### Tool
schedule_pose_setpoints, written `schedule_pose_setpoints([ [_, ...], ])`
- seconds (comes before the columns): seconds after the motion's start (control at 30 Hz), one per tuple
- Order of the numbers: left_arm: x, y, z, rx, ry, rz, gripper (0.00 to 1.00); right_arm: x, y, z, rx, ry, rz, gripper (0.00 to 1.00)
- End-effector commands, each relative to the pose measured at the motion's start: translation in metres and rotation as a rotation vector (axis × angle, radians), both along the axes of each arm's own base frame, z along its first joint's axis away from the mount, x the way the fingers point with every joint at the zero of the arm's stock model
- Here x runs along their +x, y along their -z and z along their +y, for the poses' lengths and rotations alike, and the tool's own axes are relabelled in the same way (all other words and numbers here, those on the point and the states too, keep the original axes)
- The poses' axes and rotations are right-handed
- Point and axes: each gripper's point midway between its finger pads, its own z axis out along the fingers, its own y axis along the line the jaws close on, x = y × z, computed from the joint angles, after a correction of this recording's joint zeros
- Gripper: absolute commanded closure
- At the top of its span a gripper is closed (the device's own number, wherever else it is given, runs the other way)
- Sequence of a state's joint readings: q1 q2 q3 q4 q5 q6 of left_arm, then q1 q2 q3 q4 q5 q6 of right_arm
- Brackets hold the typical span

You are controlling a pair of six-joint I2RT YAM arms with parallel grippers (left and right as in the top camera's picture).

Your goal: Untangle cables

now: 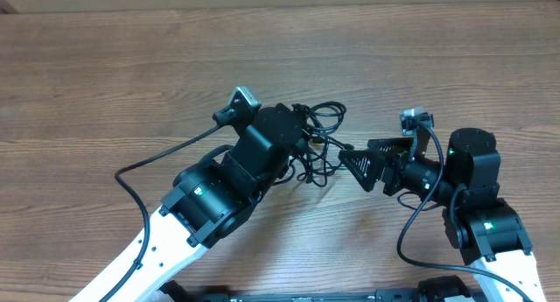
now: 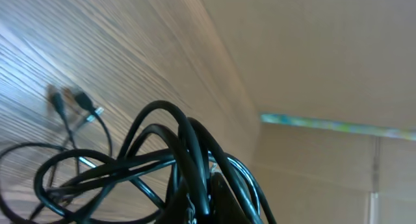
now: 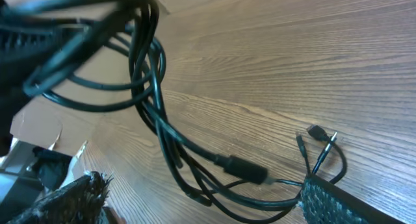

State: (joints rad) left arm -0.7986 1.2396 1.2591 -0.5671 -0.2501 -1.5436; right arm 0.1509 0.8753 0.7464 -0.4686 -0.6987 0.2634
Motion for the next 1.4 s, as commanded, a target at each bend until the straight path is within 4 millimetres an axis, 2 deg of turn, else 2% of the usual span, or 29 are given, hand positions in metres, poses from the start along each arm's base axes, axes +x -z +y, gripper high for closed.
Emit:
schedule_pose_setpoints([
  [0.0,0.002,-0.015,-0.006,-0.107,-0.019,0.005,0.96,-0.002,-0.003,0.002,-0.011,-0.030,-0.031,0.05],
  [0.23,0.001,-0.029,-0.019,-0.196,0.023,-0.009,0.96,0.002,0.003,0.003,-0.015,-0.031,-0.011,0.05],
  [0.63,-0.020,-0.025,-0.042,-0.208,0.097,0.025,0.96,0.011,0.007,0.001,-0.015,0.000,0.006,0.10],
  [0.93,-0.034,-0.029,-0.058,-0.231,0.146,0.025,0.96,0.030,0.042,-0.036,-0.076,0.306,0.201,0.15],
  [1.1,-0.032,-0.030,-0.056,-0.226,0.129,0.016,0.96,0.031,0.059,-0.052,-0.136,0.398,0.258,0.15],
  [1.37,-0.030,-0.028,-0.052,-0.213,0.107,0.012,0.96,0.030,0.074,-0.075,-0.172,0.563,0.340,0.15],
])
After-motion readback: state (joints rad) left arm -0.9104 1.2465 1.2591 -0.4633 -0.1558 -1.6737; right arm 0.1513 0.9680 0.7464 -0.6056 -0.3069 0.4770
